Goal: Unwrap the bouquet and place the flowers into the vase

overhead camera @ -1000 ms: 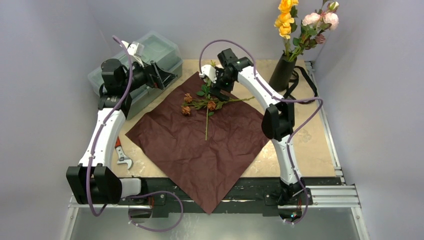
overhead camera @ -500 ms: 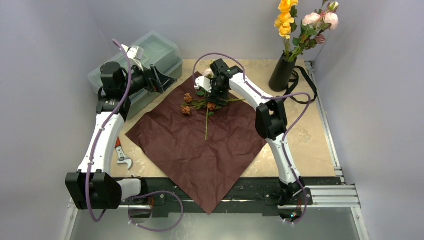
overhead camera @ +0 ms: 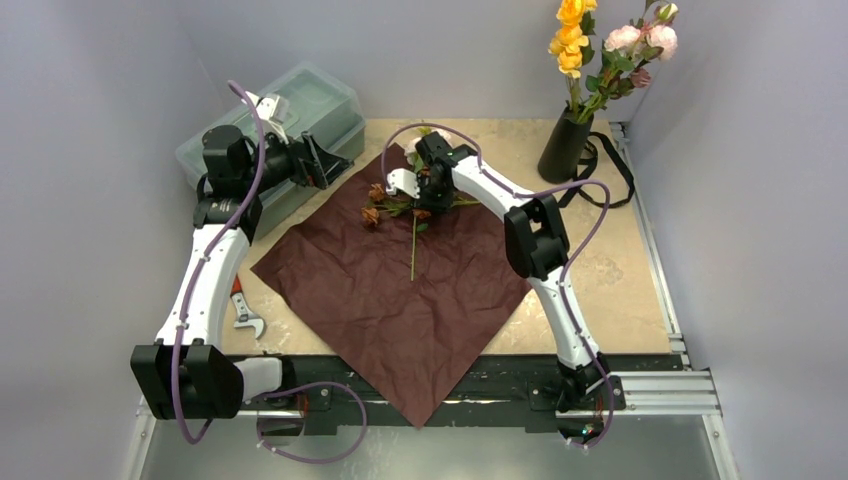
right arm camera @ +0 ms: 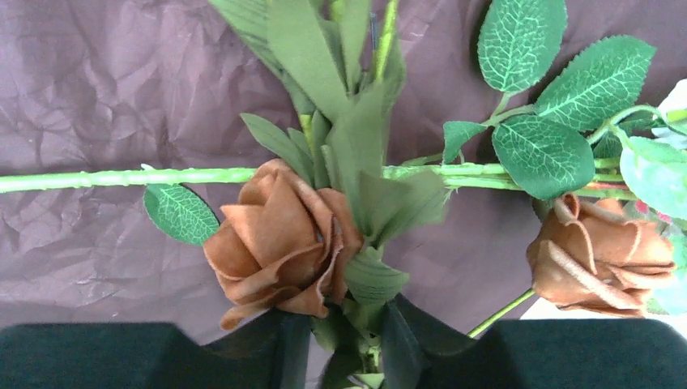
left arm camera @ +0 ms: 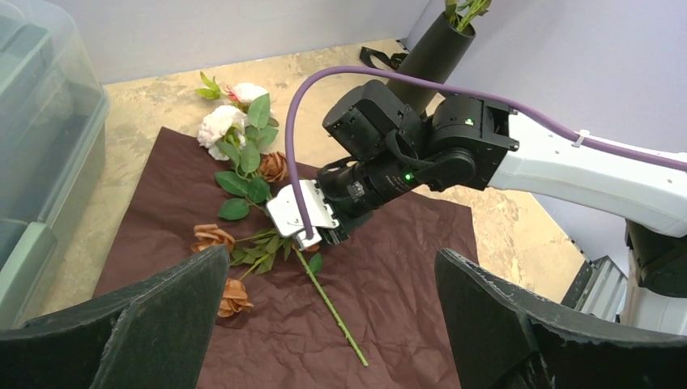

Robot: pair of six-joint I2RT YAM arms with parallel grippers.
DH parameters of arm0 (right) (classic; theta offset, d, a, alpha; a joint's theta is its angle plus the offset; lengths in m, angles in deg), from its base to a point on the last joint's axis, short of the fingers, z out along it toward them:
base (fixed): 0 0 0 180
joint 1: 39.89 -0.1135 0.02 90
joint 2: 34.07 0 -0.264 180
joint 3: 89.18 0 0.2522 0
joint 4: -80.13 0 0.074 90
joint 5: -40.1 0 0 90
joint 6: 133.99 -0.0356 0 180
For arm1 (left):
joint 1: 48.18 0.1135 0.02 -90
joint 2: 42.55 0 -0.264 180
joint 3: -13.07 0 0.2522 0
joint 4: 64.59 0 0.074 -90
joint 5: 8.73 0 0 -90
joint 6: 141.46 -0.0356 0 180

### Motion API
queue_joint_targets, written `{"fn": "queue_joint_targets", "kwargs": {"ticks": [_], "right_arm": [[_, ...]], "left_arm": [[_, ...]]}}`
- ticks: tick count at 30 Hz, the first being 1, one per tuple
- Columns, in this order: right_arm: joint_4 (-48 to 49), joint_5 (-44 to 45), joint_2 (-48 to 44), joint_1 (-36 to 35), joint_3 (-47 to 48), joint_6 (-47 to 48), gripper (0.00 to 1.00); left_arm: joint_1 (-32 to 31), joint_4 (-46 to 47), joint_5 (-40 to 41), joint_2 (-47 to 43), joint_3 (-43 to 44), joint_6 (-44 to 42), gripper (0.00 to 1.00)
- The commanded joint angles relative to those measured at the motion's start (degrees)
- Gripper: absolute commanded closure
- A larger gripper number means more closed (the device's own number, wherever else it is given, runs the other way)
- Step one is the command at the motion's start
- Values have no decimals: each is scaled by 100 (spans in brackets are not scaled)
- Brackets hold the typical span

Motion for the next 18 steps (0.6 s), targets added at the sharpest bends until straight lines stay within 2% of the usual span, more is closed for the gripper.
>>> {"fn": "queue_joint_targets", "kwargs": {"ticks": [1, 3, 7, 12, 18], "right_arm": [[124, -119, -328, -26, -295, 298, 68], [138, -230, -427, -23, -325, 319, 75], [314, -425, -789, -21, -436, 388, 83], [342, -532, -1263, 3, -481, 389, 100], [352, -990, -1885, 235, -405, -12, 100]], "left_arm": [[39, 3, 81, -64, -56, -187, 2], [39, -22, 114, -56, -43, -232, 2], [39, -7, 122, -21, -19, -251, 2], [39, 110, 121, 18, -14, -210, 2], [39, 318, 49, 68, 3, -105, 2]]}}
